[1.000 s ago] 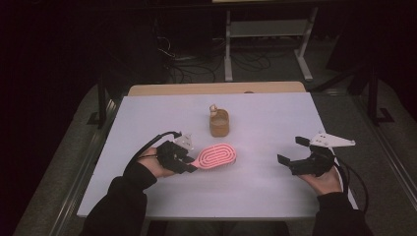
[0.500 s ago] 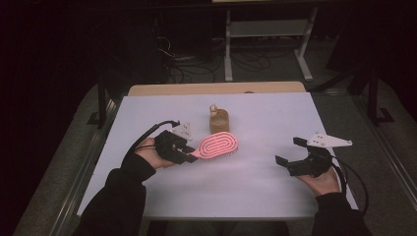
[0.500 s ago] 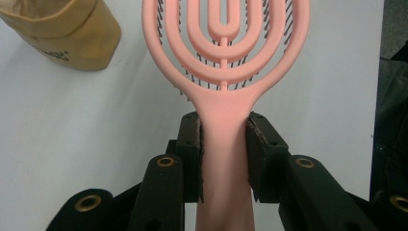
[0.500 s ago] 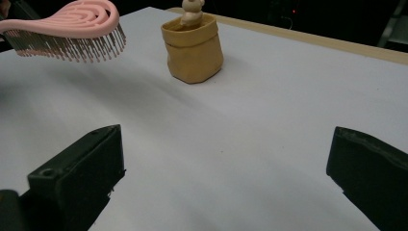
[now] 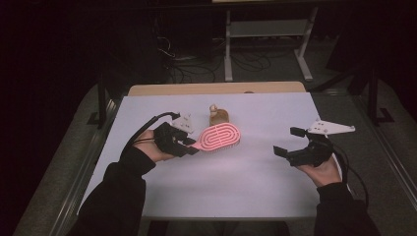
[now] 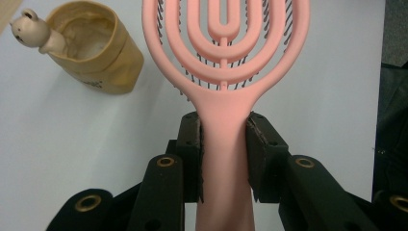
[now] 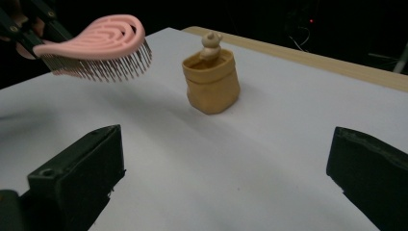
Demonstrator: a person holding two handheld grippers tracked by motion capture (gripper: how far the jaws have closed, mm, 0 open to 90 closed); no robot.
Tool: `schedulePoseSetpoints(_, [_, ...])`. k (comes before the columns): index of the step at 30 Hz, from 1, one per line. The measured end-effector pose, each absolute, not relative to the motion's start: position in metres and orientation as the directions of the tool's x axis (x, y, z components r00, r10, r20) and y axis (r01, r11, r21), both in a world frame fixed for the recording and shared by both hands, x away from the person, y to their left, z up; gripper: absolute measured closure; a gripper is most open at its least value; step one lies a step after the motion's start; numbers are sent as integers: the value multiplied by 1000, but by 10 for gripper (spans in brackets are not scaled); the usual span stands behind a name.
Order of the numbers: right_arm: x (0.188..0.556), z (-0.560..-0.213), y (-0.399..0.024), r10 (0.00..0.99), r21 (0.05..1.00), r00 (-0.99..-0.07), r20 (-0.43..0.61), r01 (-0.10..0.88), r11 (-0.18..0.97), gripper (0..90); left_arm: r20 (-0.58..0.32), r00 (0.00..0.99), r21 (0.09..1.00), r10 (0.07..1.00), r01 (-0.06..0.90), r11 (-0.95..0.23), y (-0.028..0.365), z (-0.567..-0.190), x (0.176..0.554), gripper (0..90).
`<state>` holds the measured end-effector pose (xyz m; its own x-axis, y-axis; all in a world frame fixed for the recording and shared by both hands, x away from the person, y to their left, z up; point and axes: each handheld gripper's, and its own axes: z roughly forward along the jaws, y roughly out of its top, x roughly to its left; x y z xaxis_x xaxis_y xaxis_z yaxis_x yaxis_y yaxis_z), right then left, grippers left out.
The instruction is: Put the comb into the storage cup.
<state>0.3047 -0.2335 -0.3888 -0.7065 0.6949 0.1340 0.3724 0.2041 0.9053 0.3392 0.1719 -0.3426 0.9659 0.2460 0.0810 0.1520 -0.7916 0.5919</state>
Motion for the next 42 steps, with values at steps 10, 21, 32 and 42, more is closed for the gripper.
schedulePoseSetpoints(10, [324, -347, -208, 629, 869, -759, 167, 415, 269, 0, 110, 956, 612, 272, 150, -776, 175, -333, 339, 688])
schedulePoseSetpoints(21, [350, -322, -192, 584, 820, -748, 316, 525, 229, 0, 141, 944, 642, 299, 143, -754, 180, -321, 339, 688])
schedulePoseSetpoints(32, [365, -299, -172, 583, 782, -738, 340, 566, 260, 0, 201, 925, 685, 324, 104, -721, 171, -313, 340, 688])
schedulePoseSetpoints(42, [381, -288, -155, 540, 755, -745, 392, 596, 275, 120, 240, 915, 698, 324, 70, -713, 162, -316, 341, 688])
